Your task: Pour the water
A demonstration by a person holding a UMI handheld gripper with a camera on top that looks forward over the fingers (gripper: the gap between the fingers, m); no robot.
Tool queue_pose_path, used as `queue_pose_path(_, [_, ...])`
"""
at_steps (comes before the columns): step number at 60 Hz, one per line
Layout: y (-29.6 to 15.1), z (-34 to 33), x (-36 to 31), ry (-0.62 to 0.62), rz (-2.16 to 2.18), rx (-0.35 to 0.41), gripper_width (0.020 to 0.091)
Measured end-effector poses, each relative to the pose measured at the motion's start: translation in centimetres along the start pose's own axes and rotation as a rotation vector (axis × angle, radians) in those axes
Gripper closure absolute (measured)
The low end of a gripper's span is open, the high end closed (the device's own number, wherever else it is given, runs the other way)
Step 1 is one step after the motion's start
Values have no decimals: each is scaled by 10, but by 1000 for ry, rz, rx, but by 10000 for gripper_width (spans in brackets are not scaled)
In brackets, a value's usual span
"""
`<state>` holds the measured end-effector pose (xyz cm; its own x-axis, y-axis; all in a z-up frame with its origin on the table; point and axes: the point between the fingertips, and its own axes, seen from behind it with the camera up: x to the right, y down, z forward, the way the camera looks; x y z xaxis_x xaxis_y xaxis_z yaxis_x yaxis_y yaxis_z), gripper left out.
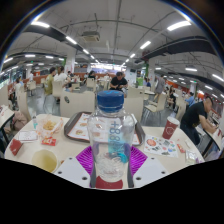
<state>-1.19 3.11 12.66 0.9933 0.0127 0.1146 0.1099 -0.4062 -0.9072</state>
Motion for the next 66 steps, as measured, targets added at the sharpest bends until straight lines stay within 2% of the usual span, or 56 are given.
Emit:
queue_pose_path(15, [69,19,-3,-16,38,-77,676])
queue_pose_path(17, [63,19,-3,-14,53,-32,675])
queue_pose_path(26, [67,16,1,1,131,-28,621])
queue_pose_path(31, [68,18,3,-12,141,-45,553])
queue_pose_path(34, [73,14,2,-11,136,-88,518])
queue_pose_path(36, [79,13,1,-19,141,-127,432])
queue_pose_path(39, [81,7,-1,-29,157,-158,245])
queue_pose_path(43, [79,-11,1,-17,161,-190,278])
queue_pose_path(46, [76,-29,7,11,148,-214,241])
queue_pose_path(52, [67,-72,4,28,146,-264,254])
queue_pose_path(66, [33,-168,-12,20,123,-291,257])
